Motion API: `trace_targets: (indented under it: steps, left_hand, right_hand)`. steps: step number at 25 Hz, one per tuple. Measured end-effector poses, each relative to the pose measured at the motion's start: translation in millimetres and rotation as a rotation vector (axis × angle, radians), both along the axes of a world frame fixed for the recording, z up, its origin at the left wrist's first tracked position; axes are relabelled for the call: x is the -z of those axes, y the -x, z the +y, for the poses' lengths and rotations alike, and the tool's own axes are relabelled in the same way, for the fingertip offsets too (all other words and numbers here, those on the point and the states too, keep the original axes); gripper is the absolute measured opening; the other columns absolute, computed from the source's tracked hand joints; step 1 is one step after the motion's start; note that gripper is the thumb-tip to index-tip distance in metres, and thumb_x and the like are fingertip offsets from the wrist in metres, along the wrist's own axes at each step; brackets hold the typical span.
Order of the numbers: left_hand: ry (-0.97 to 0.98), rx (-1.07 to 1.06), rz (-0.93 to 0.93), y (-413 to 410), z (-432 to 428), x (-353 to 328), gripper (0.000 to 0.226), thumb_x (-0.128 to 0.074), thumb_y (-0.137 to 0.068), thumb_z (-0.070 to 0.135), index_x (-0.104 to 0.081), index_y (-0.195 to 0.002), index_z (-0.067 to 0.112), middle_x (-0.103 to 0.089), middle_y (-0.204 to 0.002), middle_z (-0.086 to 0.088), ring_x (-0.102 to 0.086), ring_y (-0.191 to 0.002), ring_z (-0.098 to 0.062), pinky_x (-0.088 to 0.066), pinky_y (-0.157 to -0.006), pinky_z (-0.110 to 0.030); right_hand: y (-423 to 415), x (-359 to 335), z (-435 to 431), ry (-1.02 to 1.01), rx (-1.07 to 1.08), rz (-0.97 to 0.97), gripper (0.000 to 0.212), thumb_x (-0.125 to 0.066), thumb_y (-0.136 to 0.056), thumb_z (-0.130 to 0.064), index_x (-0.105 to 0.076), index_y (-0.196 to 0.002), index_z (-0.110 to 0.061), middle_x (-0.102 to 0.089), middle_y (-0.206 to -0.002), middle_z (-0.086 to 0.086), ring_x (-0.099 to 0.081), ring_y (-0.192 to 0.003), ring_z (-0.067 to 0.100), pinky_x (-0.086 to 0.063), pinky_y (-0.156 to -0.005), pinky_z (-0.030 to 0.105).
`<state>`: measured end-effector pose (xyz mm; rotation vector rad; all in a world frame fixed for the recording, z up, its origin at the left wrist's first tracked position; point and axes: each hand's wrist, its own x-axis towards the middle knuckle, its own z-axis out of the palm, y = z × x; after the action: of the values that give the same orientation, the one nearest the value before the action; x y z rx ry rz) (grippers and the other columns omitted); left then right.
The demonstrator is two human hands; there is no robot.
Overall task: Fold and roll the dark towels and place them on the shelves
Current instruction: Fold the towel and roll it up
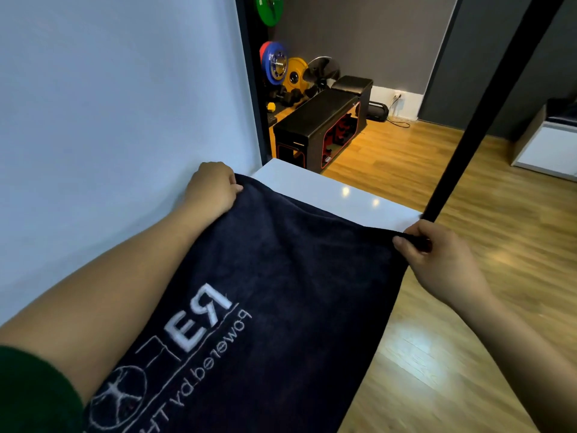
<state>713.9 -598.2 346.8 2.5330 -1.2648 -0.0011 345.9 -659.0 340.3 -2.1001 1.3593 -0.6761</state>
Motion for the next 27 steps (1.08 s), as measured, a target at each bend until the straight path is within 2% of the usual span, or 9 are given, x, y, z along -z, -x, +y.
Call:
trace_targets:
  steps: [5, 9, 12, 14, 15, 17, 20, 24, 27]
  left_hand:
    - [-0.177, 0.01, -0.474, 14.2, -12.4, -5.4, 0.018, -0.049, -0.088, -0.004, -0.056, -0.104, -0.003, -0.052, -0.11, -0.018, -0.052, -0.103, -0.036, -0.037, -0.066, -0.039]
    - [-0.238, -0.005, -0.594, 24.1, -15.1, -5.8, 0.021, -0.05, -0.084, -0.004, -0.057, -0.104, -0.004, -0.051, -0.11, -0.018, -0.048, -0.105, -0.036, -0.039, -0.075, -0.039]
    - [-0.075, 0.061, -0.421, 43.9, -1.6, -3.9, 0.022, -0.046, -0.095, 0.017, -0.059, -0.103, 0.001, -0.056, -0.109, -0.017, -0.052, -0.101, -0.037, -0.038, -0.084, -0.042]
    - [-0.109, 0.158, -0.213, 57.8, 18.4, 14.0, 0.051, -0.026, -0.101, 0.042, -0.056, -0.121, 0.006, -0.055, -0.129, -0.012, -0.049, -0.123, -0.036, -0.034, -0.108, -0.048]
    - [-0.2, 0.175, -0.104, 61.9, 26.1, 21.7, 0.064, -0.017, -0.101, 0.051, -0.043, -0.141, 0.008, -0.04, -0.15, -0.01, -0.033, -0.141, -0.032, -0.019, -0.119, -0.05]
    - [-0.303, 0.183, -0.024, 62.8, 28.2, 27.0, 0.076, -0.01, -0.097, 0.063, -0.011, -0.156, 0.016, -0.005, -0.164, -0.005, -0.001, -0.152, -0.021, 0.0, -0.121, -0.051]
    - [-0.308, 0.214, -0.027, 72.1, 12.3, 23.8, 0.084, -0.008, -0.089, 0.075, -0.003, -0.157, 0.026, 0.004, -0.165, -0.001, 0.008, -0.151, -0.023, 0.003, -0.12, -0.055]
    - [-0.321, 0.155, 0.026, 67.7, -6.2, 27.5, 0.077, -0.005, -0.086, 0.079, -0.006, -0.154, 0.042, 0.002, -0.165, 0.003, 0.002, -0.149, -0.04, 0.0, -0.119, -0.056]
    - [-0.01, 0.177, 0.096, 57.8, -8.3, 21.6, 0.061, -0.016, -0.099, 0.059, -0.037, -0.148, 0.028, -0.034, -0.155, -0.008, -0.03, -0.142, -0.034, -0.025, -0.115, -0.045]
  right_hand:
    - [-4.6, 1.6, -5.9, 0.03, -0.022, 0.028, 0.021, -0.072, -0.086, -0.025, -0.058, -0.072, -0.017, -0.06, -0.067, 0.001, -0.055, -0.063, 0.011, -0.036, -0.049, 0.019]
    - [-10.8, 12.6, -6.3, 0.087, -0.017, 0.074, 0.018, -0.07, -0.086, -0.028, -0.055, -0.08, -0.02, -0.058, -0.077, 0.001, -0.053, -0.066, 0.013, -0.037, -0.054, 0.028]
    - [1.9, 18.7, -10.9, -0.084, 0.073, 0.02, 0.028, -0.073, -0.083, -0.042, -0.054, -0.09, -0.022, -0.055, -0.077, -0.004, -0.054, -0.064, 0.014, -0.041, -0.055, 0.031]
    - [5.8, 20.2, -13.1, -0.326, 0.103, -0.169, 0.031, -0.076, -0.082, -0.038, -0.056, -0.088, -0.015, -0.059, -0.071, 0.001, -0.056, -0.057, 0.016, -0.05, -0.051, 0.032]
    - [5.5, 20.4, -14.1, -0.429, 0.105, -0.253, 0.03, -0.077, -0.083, -0.033, -0.056, -0.085, -0.011, -0.059, -0.068, 0.005, -0.055, -0.052, 0.016, -0.052, -0.049, 0.031]
    - [6.2, 21.6, -19.9, -0.482, 0.119, -0.348, 0.026, -0.077, -0.084, -0.022, -0.054, -0.08, -0.01, -0.056, -0.062, 0.007, -0.049, -0.043, 0.011, -0.05, -0.044, 0.027]
    - [13.1, 22.0, -32.1, -0.386, 0.246, -0.454, 0.028, -0.076, -0.085, -0.016, -0.051, -0.074, -0.015, -0.057, -0.061, 0.006, -0.044, -0.039, 0.012, -0.042, -0.04, 0.026]
    - [18.1, 29.4, -37.2, -0.411, 0.268, -0.485, 0.029, -0.073, -0.088, -0.017, -0.047, -0.075, -0.018, -0.056, -0.065, 0.007, -0.044, -0.042, 0.013, -0.044, -0.044, 0.027]
    - [17.3, 24.1, -34.1, -0.396, 0.243, -0.389, 0.024, -0.073, -0.087, -0.023, -0.051, -0.084, -0.014, -0.062, -0.073, 0.012, -0.05, -0.052, 0.019, -0.046, -0.051, 0.031]
